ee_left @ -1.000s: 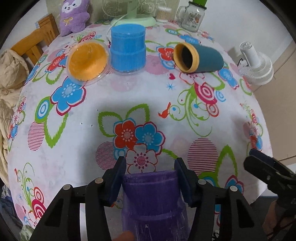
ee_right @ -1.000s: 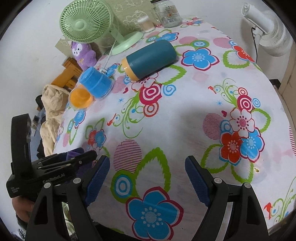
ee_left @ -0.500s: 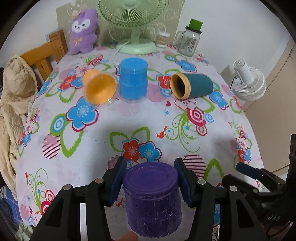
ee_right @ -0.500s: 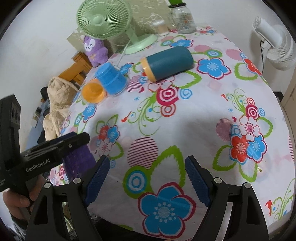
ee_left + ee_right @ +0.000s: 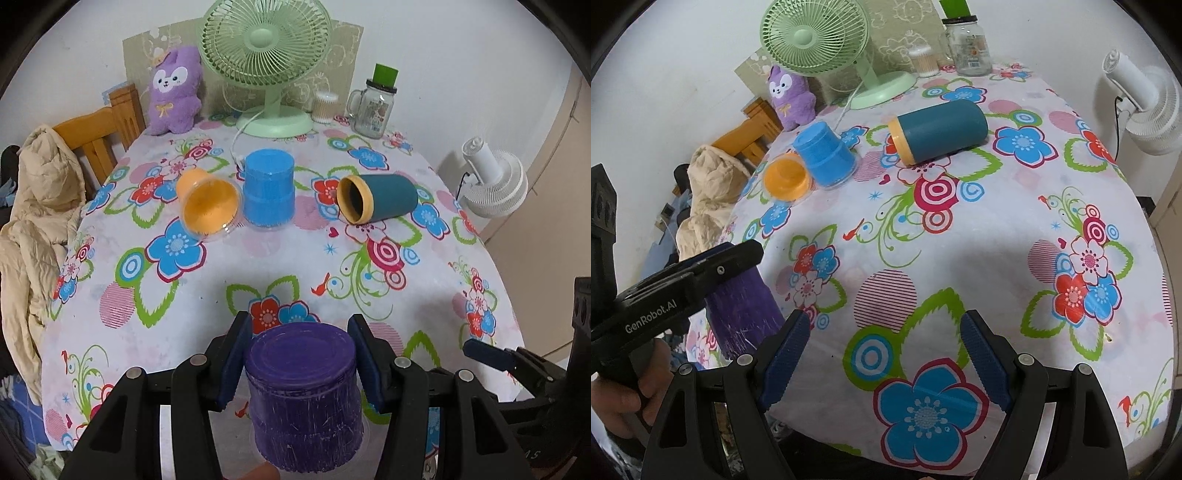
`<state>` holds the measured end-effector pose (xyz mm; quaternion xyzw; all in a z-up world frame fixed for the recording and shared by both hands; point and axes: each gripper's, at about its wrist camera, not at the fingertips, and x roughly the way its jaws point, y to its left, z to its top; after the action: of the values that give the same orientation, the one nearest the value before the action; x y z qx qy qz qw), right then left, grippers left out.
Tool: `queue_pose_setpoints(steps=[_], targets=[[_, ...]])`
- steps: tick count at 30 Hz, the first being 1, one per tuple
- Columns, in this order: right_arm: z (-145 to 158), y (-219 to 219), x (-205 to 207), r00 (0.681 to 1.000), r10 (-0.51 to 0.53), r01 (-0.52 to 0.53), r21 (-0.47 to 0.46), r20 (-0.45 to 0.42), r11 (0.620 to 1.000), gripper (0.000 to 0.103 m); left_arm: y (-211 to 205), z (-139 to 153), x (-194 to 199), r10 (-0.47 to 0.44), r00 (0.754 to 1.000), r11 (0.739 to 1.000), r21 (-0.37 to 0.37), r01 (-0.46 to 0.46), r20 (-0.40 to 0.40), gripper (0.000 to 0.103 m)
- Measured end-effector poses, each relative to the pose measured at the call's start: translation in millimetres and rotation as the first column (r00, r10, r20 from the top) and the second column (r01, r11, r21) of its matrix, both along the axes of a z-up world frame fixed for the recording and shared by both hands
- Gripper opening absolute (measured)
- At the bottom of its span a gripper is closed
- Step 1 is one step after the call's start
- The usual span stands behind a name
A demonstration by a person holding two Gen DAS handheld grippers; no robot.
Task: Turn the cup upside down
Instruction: 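Rotate the held purple cup with the left gripper, rim toward the table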
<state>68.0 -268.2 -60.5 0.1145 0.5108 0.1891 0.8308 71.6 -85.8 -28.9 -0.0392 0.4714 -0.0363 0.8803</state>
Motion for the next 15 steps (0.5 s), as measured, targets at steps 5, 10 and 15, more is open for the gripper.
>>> queue_pose_setpoints(steps=[5,10,15], targets=[[0.0,-0.5,0.6,1.0,0.002,-0.002,-0.002,0.002,1.0,0.085,1.1,2.7,-0.2,0.023,0.999,1.0,-0.004,-0.023,0.042,0.056],[-0.1,-0.4,0.5,1.0,0.002,-0.002,-0.002,0.002,1.0,0.085,0.5,4.2,0.4,0.031,0.998,1.0,-0.005,-0.031,0.057,0.056],[-0.8,-0.4,0.8,1.0,0.002,-0.002,-0.002,0.002,1.0,0.085,1.3,9.5,-2.2,0.047,0.995,0.999,-0.003,-0.047,0.093,0.056]])
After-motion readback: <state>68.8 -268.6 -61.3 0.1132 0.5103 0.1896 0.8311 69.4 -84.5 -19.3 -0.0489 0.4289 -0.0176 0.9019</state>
